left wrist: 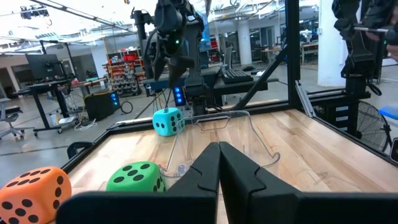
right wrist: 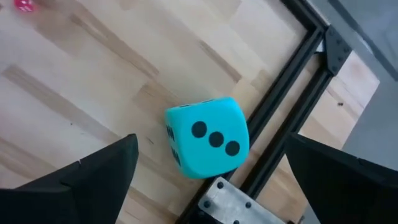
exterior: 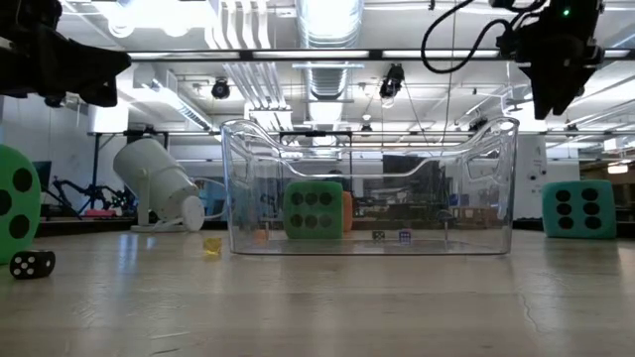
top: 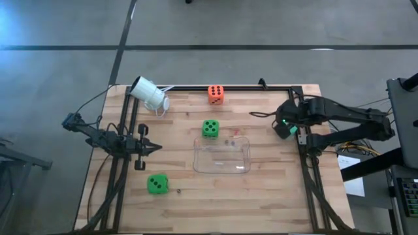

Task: Pick & Place Dice
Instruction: Put the large light blue die into the transparent bin

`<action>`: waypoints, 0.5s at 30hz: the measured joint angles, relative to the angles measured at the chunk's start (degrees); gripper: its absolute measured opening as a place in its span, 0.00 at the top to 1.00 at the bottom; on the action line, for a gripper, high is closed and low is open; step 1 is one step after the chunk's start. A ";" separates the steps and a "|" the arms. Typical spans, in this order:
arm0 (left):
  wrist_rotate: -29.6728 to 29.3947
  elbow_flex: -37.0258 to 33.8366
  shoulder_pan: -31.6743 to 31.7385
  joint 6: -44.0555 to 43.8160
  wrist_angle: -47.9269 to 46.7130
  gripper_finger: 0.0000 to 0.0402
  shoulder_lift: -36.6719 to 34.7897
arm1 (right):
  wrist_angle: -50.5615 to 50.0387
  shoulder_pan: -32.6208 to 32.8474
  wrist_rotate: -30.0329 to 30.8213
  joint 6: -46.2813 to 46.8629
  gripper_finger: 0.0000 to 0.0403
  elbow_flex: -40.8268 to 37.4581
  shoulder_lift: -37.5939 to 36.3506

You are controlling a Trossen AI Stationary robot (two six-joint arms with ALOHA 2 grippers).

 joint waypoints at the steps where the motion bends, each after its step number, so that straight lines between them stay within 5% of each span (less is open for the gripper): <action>1: 0.00 0.01 -0.01 0.01 0.00 0.97 0.00 | 0.00 -0.51 -0.49 0.00 0.01 -0.67 0.00; 15: 0.00 0.00 0.00 0.01 -0.01 0.97 0.00 | 5.96 -9.30 -2.80 -4.85 0.01 -10.46 0.48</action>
